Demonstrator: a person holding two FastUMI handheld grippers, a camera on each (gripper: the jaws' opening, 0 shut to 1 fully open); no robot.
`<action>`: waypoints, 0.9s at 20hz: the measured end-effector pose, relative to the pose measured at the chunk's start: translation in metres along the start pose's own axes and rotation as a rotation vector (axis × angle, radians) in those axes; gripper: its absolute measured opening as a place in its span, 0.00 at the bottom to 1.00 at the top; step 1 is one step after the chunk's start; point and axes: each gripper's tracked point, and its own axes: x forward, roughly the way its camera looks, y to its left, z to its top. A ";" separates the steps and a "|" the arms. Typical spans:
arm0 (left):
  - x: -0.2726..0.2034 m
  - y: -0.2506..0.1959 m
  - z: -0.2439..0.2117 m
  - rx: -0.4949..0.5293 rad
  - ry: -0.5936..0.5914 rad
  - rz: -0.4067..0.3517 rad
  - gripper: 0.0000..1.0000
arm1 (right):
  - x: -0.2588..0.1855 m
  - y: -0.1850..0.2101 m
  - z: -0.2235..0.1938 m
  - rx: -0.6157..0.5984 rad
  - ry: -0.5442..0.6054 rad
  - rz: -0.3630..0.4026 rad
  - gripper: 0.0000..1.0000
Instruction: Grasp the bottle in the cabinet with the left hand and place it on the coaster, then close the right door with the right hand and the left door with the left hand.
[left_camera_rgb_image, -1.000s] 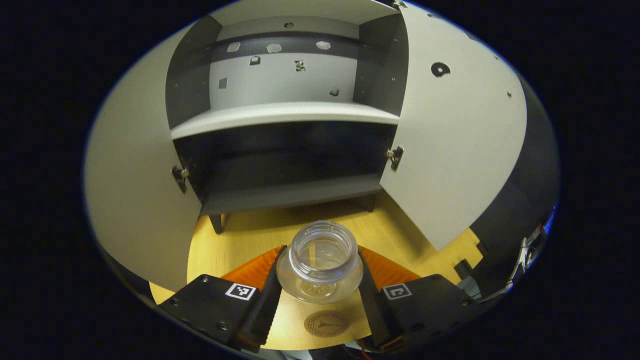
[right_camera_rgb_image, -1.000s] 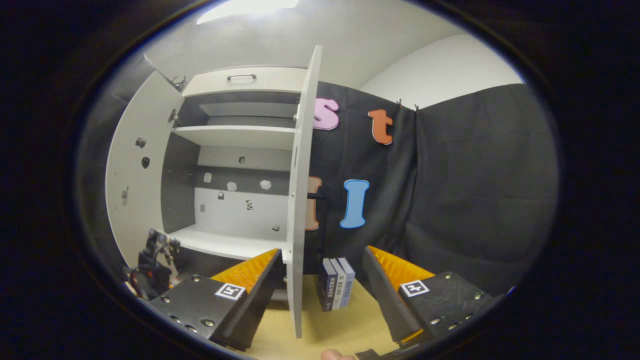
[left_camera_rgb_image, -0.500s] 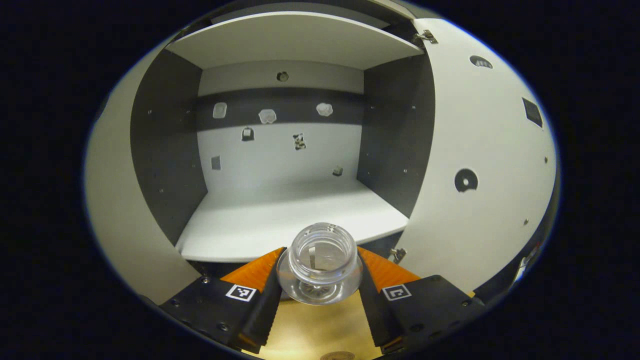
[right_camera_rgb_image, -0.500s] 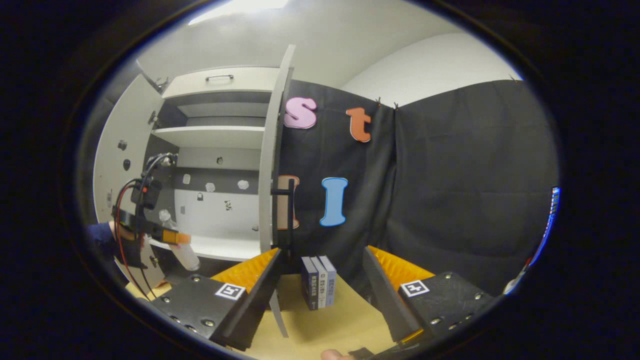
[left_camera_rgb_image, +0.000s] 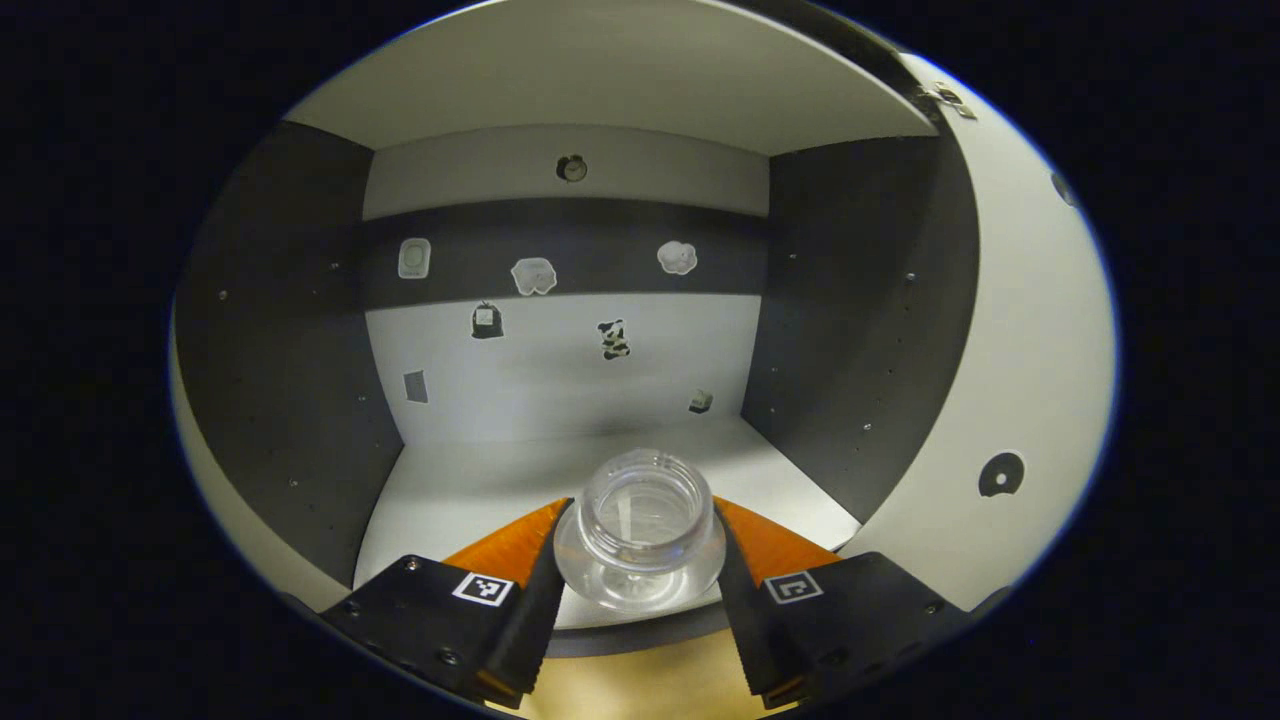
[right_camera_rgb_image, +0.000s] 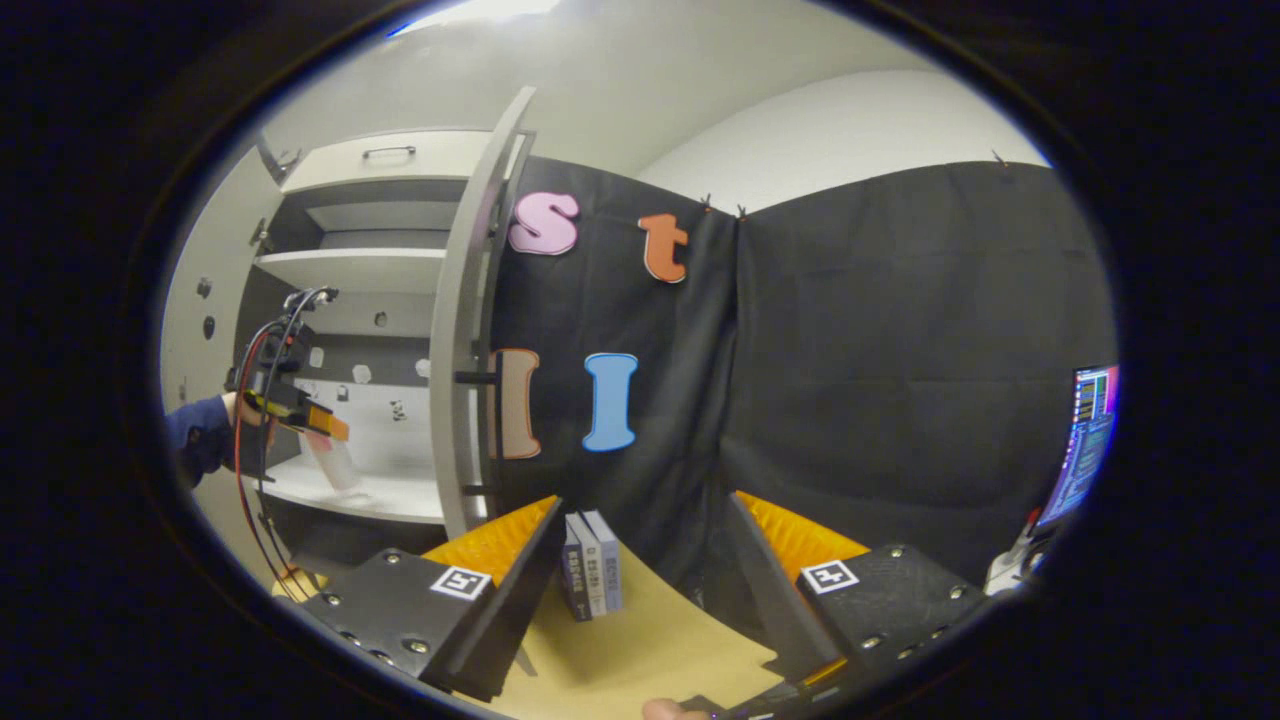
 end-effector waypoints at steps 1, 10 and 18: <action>0.008 0.004 -0.001 -0.009 0.022 0.007 0.77 | -0.001 -0.006 -0.001 -0.005 0.001 -0.020 0.94; 0.055 0.010 0.008 0.099 0.096 0.037 0.78 | -0.002 -0.018 -0.008 -0.020 0.028 -0.096 0.94; 0.067 0.008 0.018 0.079 0.053 0.052 0.85 | 0.004 -0.016 -0.012 -0.011 0.037 -0.094 0.94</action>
